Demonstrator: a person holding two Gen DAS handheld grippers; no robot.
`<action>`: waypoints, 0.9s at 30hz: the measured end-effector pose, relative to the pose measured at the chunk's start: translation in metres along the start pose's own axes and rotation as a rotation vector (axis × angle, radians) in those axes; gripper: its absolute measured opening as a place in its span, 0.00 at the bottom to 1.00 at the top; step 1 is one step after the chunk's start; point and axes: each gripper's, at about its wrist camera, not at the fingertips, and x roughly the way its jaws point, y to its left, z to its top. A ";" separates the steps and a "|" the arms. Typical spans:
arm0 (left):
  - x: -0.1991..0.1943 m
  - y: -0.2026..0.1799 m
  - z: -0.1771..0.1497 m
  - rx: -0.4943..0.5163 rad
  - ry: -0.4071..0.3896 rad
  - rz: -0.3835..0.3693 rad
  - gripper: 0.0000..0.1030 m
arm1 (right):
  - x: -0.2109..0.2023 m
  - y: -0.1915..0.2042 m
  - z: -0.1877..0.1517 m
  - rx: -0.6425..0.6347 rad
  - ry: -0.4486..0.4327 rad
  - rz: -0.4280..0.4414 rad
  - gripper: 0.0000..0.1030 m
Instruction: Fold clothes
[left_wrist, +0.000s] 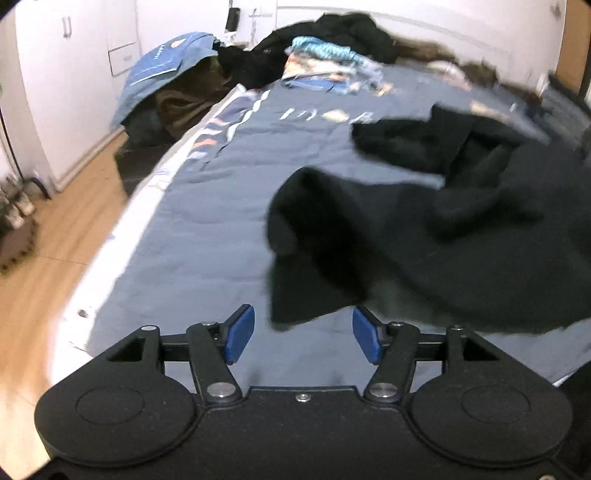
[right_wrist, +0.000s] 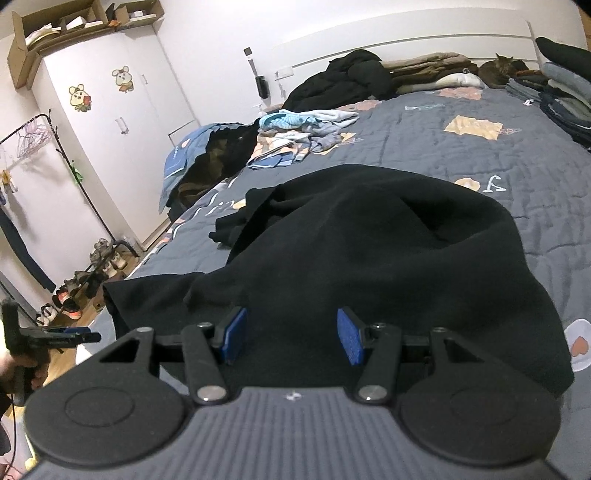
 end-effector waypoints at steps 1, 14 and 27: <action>0.005 0.001 0.003 -0.002 0.005 0.004 0.57 | 0.001 0.002 0.000 0.000 0.001 0.003 0.52; 0.078 -0.012 0.027 0.153 0.085 -0.060 0.10 | 0.002 0.010 0.002 -0.006 0.015 0.006 0.52; 0.024 0.007 -0.006 0.943 -0.095 0.566 0.76 | 0.012 0.014 -0.001 0.007 0.017 0.035 0.52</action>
